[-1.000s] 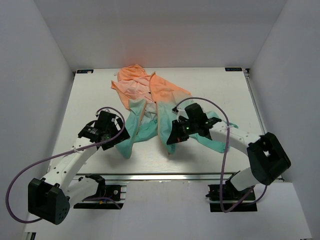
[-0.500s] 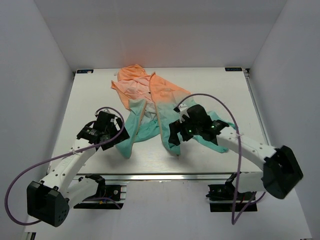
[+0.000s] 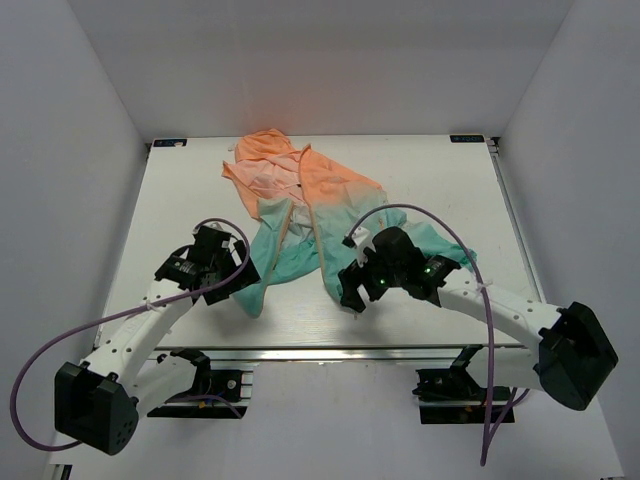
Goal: Zip up the jacket
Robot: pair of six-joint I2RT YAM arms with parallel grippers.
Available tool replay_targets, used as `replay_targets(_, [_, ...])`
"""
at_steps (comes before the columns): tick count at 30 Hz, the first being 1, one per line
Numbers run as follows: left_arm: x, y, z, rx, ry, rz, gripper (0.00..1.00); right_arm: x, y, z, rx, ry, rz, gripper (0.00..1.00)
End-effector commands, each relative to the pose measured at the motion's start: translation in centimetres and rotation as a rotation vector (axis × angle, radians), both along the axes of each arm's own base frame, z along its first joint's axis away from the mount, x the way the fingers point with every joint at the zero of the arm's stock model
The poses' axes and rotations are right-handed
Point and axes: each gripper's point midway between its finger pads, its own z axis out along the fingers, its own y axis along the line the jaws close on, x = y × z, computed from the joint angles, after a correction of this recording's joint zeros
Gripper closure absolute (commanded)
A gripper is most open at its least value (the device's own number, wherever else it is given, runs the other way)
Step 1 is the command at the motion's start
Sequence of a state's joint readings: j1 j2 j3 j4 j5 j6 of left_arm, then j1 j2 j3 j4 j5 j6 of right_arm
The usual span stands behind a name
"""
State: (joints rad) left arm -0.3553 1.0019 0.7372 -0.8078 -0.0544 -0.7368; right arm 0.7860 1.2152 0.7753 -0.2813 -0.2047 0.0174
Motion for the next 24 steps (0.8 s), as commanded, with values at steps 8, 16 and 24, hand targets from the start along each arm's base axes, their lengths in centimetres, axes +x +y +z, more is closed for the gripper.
replay_targets(8, [-0.5,-0.5,0.7,-0.042,-0.040,-0.021,0.02,-3.7,1.5,-4.5,0.117,0.317,-0.243,0.11])
replay_targets(16, [-0.9,-0.2,1.2,-0.042,-0.050,-0.017,0.02,-1.4,4.2,-5.8,0.155,0.370,-0.367,0.11])
replay_targets(24, [-0.9,0.2,2.4,-0.036,-0.083,-0.010,0.02,-1.8,5.2,-7.5,0.134,0.424,-0.399,0.52])
